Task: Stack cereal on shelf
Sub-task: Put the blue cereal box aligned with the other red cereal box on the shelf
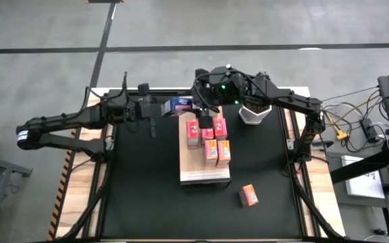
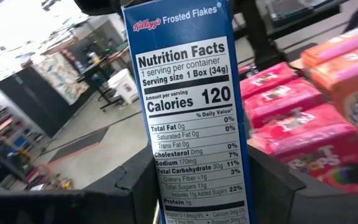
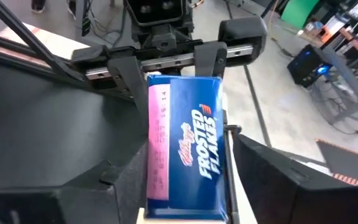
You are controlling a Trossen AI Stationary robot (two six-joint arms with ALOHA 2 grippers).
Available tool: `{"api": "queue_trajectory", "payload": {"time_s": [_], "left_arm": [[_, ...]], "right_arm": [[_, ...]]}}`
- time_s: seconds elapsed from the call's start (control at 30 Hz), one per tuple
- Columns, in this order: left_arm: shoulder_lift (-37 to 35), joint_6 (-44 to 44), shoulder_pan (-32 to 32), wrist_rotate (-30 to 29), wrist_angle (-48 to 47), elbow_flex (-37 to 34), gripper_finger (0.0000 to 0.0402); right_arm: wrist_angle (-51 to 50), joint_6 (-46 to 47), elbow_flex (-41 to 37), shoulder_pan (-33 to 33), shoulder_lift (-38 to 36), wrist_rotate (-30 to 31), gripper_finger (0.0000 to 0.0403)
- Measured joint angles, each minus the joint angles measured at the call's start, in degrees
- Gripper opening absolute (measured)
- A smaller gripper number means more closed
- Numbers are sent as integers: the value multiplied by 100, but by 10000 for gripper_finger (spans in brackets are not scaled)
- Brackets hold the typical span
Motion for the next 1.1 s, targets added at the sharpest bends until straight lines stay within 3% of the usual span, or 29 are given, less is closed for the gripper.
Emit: {"api": "queue_trajectory", "payload": {"time_s": [0.3, 0.43, 0.57, 0.9, 1.1], "left_arm": [[-454, 252, 336, 699, 89, -492, 176], [-679, 281, 628, 1476, 450, -886, 176], [-745, 200, 1001, 1472, 861, -1351, 176], [-107, -544, 1646, 1625, 3922, -2709, 176], [668, -836, 1922, 2215, 4673, -2779, 176]], "right_arm": [[-44, 275, 47, 27, -482, 6, 226], [-244, 486, 47, 28, -670, -532, 226], [-320, 785, 47, 44, -763, -1180, 224], [-541, 1010, 28, 320, -692, -1346, 224], [-520, 1068, 29, 539, -689, -1342, 222]]}}
